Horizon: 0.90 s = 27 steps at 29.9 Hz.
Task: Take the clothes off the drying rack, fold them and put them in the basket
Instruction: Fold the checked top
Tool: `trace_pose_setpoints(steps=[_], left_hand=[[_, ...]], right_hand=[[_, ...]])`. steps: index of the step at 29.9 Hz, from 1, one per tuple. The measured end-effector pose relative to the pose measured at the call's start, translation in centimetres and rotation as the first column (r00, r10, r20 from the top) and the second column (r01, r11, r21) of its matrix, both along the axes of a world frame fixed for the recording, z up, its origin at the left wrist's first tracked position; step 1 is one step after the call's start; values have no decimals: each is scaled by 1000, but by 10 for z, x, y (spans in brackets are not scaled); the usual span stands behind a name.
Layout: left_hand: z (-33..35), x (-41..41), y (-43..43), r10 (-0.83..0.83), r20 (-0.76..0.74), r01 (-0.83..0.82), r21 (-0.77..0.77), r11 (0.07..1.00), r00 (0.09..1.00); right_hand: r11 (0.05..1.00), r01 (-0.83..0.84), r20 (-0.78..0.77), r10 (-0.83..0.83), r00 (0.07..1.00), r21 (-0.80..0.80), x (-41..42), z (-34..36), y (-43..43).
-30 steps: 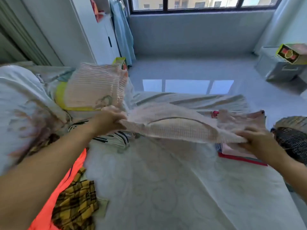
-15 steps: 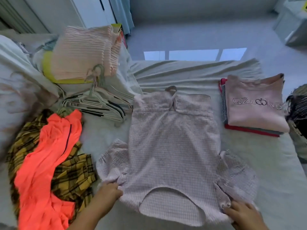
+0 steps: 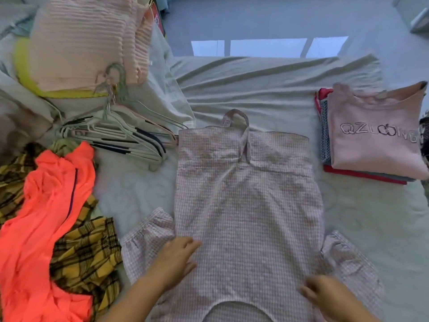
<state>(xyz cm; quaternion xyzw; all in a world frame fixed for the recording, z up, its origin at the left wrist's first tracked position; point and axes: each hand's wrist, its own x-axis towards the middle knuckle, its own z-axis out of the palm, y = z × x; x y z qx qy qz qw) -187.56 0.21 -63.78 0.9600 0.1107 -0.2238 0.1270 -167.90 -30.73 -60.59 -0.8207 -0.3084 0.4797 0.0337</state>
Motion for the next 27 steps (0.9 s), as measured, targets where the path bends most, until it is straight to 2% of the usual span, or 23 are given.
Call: trace_pose_setpoints(steps=[1, 2, 4, 7, 10, 13, 14, 17, 18, 20, 22, 25, 27], left_hand=[[2, 15, 0, -19, -2, 20, 13, 1000, 1000], [4, 31, 4, 2, -30, -3, -24, 1000, 1000], [2, 71, 14, 56, 53, -56, -6, 998, 997], [-20, 99, 23, 149, -170, -151, 3, 989, 974], [-57, 102, 30, 165, -272, -156, 53, 986, 948], [-75, 99, 31, 163, -160, -145, 119, 982, 974], [-77, 97, 31, 174, -179, -150, 139, 979, 968], [-86, 99, 30, 193, -236, -181, 73, 981, 952], [-87, 99, 31, 191, -232, -179, 75, 981, 954], [-83, 100, 30, 209, -232, -201, 58, 978, 950], [-80, 99, 30, 187, -261, -184, 35, 982, 947], [-74, 100, 31, 190, -236, -183, 49, 982, 953], [-66, 104, 32, 203, -240, -197, 50, 979, 949]], right_hand=[[995, 104, 49, -104, 993, 5, 9, 2, 24], [979, 191, 60, -196, 979, 76, 20, -2, 43], [892, 393, 8, -404, 915, 222, 43, -14, 84], [692, 651, -144, -643, 752, 313, 75, -30, 138], [499, 784, -307, -731, 610, 369, 108, -39, 191], [377, 847, -441, -731, 521, 375, 140, -48, 237], [335, 870, -487, -728, 482, 361, 148, -50, 252], [232, 950, -659, -684, 313, 211, 166, -47, 291], [241, 957, -715, -640, 280, 159, 170, -43, 302], [319, 940, -758, -582, 295, 121, 175, -28, 316], [293, 943, -796, -528, 296, 157, 189, -11, 326], [73, 968, -849, -468, 246, 240, 223, 30, 333], [-56, 941, -869, -405, 284, 334, 242, 63, 330]])
